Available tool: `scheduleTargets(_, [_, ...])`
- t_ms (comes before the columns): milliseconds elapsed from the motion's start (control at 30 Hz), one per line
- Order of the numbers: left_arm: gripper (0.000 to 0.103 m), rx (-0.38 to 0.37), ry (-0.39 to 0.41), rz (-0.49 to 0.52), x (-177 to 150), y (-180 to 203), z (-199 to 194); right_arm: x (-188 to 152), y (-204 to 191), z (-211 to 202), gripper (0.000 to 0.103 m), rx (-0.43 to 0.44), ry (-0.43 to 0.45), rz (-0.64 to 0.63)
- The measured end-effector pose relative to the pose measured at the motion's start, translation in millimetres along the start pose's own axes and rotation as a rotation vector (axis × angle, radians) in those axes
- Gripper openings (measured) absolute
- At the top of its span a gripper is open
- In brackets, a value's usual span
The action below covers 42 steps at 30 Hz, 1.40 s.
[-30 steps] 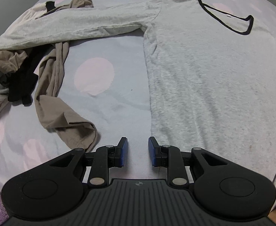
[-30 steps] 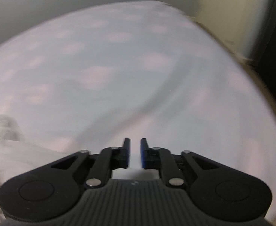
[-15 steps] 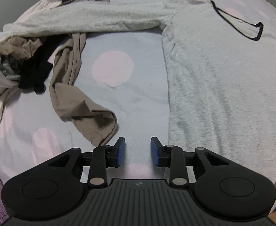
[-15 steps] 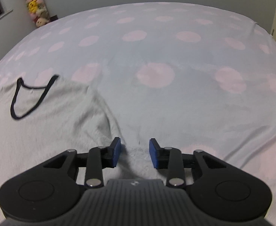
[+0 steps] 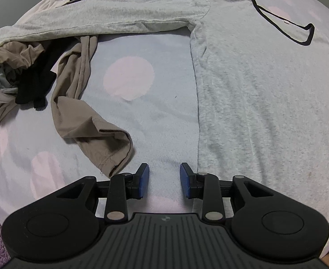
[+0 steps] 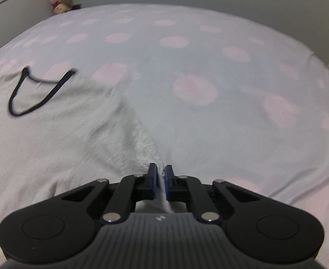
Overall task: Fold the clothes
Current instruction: 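Grasp the grey t-shirt hem with the right tool while the left tool grasps it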
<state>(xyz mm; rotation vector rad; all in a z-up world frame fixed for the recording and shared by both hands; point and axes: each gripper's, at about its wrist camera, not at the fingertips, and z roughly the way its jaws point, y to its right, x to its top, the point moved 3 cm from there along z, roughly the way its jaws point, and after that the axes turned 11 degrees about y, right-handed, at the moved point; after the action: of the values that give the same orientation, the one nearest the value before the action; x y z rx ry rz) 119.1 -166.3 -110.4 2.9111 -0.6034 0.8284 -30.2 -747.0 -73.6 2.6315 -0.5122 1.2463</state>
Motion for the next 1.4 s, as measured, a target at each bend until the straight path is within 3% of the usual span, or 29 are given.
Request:
scheduleTargets(100, [0.029,-0.002,0.000,-0.003,0.2,-0.4,0.0,11.7,15.6,6.9,0.008,-0.037,0.030,0.081])
scheduleTargets(233, [0.029,-0.008,0.000,-0.013,0.6,-3.1,-1.6,10.9,11.9,32.1,0.009,-0.067,-0.037,0.045])
scheduleTargets(333, [0.030,-0.022,-0.002,-0.014,0.6,-6.4,-4.6,11.2,13.3,29.1,0.014,-0.089,-0.044,0.075])
scheduleTargets(400, [0.032,-0.040,0.006,-0.010,0.5,-8.9,-9.0,13.4,13.0,19.4,0.026,-0.105,-0.042,0.093])
scheduleTargets(467, [0.040,-0.062,0.022,-0.007,0.2,-12.3,-15.6,14.4,6.6,1.6,0.026,-0.101,-0.030,0.080])
scheduleTargets(600, [0.041,-0.103,0.061,-0.025,-2.1,-23.1,-33.4,9.6,-18.0,-45.4,0.027,-0.038,-0.019,0.116])
scheduleTargets(800, [0.043,-0.221,0.064,-0.073,-16.9,-40.2,-56.4,-29.6,-68.9,-113.8,0.031,0.070,-0.074,0.216])
scheduleTargets(967, [0.044,-0.324,0.025,-0.071,-41.5,-36.2,-62.4,-72.0,-109.0,-154.3,0.031,0.104,-0.150,0.250])
scheduleTargets(1233, [0.042,-0.321,-0.005,0.067,-69.9,-5.9,-54.6,-116.2,-143.4,-197.9,0.042,0.109,-0.229,0.208])
scheduleTargets(1300, [0.033,-0.340,-0.013,0.068,-72.5,-1.2,-51.2,-119.1,-151.9,-196.6,0.049,0.140,-0.274,0.153])
scheduleTargets(1400, [0.025,-0.329,-0.007,0.098,-77.4,5.8,-47.1,-124.8,-164.0,-189.1,0.048,0.178,-0.328,0.069])
